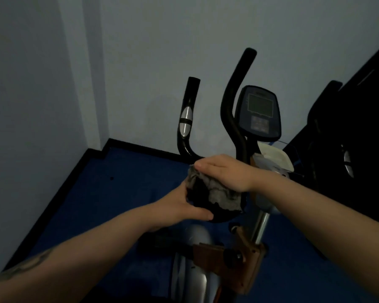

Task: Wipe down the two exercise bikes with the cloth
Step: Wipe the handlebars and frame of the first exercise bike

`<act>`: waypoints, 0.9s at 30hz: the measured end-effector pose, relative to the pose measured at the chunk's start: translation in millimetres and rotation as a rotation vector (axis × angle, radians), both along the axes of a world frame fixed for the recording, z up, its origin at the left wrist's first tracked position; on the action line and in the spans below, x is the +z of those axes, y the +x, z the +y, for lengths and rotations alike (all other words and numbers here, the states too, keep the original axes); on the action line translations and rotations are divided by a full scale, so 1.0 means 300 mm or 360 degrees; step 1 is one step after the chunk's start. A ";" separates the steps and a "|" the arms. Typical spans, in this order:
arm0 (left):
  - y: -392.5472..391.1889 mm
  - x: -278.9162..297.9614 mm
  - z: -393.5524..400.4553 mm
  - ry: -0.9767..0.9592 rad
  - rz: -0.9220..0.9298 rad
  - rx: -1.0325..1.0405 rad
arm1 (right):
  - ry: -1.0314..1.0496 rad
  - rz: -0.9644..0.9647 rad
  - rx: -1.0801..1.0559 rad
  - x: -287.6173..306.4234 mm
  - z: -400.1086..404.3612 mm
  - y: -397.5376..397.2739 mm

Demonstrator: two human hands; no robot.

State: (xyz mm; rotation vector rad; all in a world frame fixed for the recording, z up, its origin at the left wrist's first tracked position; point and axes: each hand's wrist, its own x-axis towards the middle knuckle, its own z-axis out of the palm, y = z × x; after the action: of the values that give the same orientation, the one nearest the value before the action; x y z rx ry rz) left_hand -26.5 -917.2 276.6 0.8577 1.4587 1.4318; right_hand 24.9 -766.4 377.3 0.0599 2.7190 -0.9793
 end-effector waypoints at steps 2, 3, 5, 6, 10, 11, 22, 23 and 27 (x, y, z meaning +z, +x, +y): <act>-0.002 0.008 -0.005 -0.0015 0.0002 0.0040 | 0.0050 0.0158 -0.0299 -0.025 0.006 0.042; -0.004 0.010 -0.009 -0.0004 0.0004 0.0066 | 0.0182 0.0272 -0.0412 -0.041 0.000 0.064; -0.007 0.022 -0.018 -0.0011 0.0118 0.0130 | 0.0477 0.0454 -0.0591 -0.075 -0.027 0.108; -0.009 0.030 -0.022 -0.0015 0.0207 0.0160 | 0.0546 0.0512 -0.0697 -0.089 -0.041 0.127; -0.014 0.072 -0.040 0.0040 0.0468 0.0189 | 0.0573 0.0680 -0.1054 -0.130 -0.088 0.200; -0.019 0.082 -0.044 0.0073 0.0508 0.0156 | 0.0573 0.0723 -0.1089 -0.136 -0.098 0.218; 0.013 0.109 0.058 0.0125 0.0529 0.0387 | 0.0632 0.0730 -0.1268 -0.154 -0.126 0.232; 0.013 0.100 0.058 0.0102 0.0596 0.0414 | 0.0604 0.0719 -0.1259 -0.153 -0.123 0.254; -0.003 0.102 0.051 0.0129 0.0944 0.0435 | 0.0402 0.0590 -0.1259 -0.106 -0.059 0.245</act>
State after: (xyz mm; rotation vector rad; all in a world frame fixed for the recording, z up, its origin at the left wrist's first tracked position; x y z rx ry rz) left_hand -27.4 -901.8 307.4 1.2425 2.0311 1.5139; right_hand 98.5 -784.0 345.6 1.1808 3.1977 -0.8573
